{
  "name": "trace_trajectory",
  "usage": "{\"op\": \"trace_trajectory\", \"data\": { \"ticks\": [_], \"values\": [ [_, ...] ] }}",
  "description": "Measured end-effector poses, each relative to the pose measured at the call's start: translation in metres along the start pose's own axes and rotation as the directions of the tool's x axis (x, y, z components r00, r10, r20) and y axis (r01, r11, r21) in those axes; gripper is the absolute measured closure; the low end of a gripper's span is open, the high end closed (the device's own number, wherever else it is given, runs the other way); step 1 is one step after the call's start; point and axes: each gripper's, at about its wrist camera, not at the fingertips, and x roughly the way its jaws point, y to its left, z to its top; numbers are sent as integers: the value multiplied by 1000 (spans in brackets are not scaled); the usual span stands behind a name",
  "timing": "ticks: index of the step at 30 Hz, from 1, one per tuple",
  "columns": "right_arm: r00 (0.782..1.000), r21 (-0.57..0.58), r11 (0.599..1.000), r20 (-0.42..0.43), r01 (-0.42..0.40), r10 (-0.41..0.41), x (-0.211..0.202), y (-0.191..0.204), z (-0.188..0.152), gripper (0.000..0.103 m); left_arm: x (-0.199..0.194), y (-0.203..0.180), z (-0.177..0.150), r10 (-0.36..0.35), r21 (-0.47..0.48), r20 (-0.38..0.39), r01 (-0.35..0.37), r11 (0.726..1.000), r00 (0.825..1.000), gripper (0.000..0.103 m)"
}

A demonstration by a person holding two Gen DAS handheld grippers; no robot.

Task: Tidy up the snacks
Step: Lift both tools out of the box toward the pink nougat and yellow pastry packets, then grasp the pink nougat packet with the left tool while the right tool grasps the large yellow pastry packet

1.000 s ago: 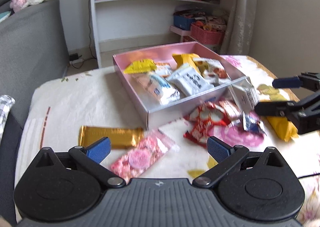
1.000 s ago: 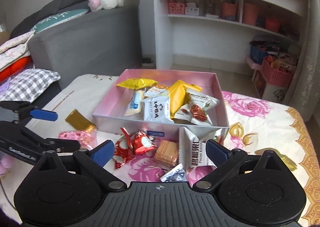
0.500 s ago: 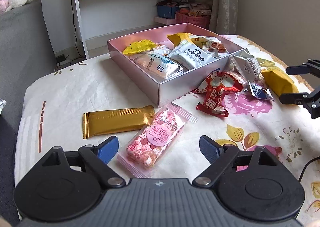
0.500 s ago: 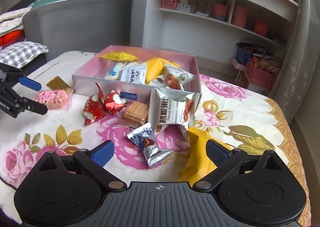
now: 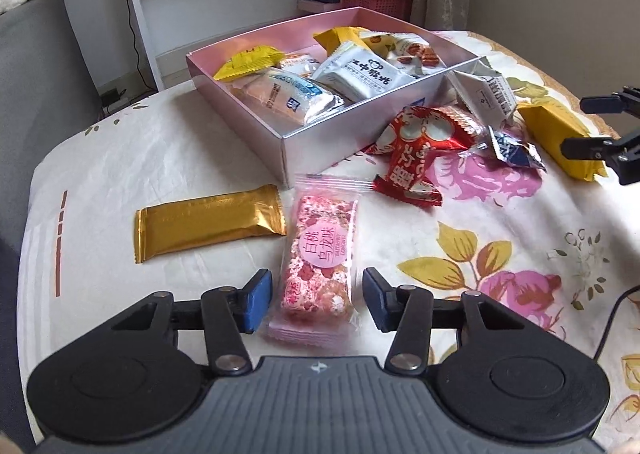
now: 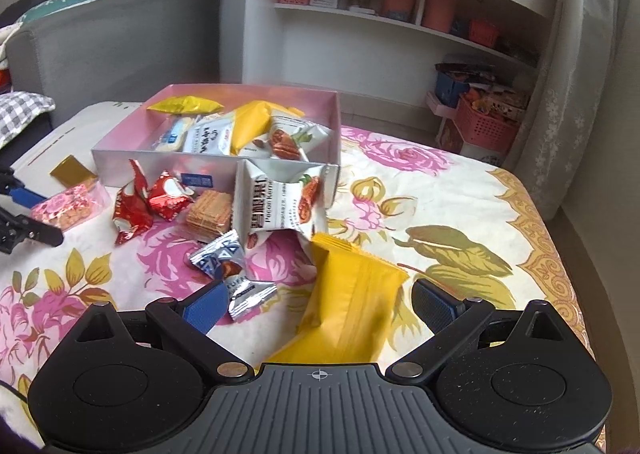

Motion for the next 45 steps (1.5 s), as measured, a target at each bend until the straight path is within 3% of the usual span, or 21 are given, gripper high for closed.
{"op": "trace_trajectory", "data": {
  "ticks": [5,12,16,33,38,45],
  "values": [
    [998,68,998,-56,18,-15,11,-17,0,4,-4,-11,-3,-4,2,-3,4,1000,1000,56],
    [988,223,975,-153,11,23,26,-38,-6,5,1,-10,3,30,-97,-6,-30,995,1000,55],
    [983,253,967,-178,8,38,30,-40,-7,7,4,-10,7,65,-142,-9,-65,988,998,55],
    [976,262,965,-215,28,29,33,-34,1,40,10,-18,18,151,-211,-43,-156,965,988,67],
    [976,259,965,-217,28,30,33,-33,0,55,9,-19,19,162,-219,-51,-170,961,985,70],
    [977,256,966,-214,37,20,30,-33,2,62,7,-22,19,177,-204,-60,-186,961,982,73]
  ]
}}
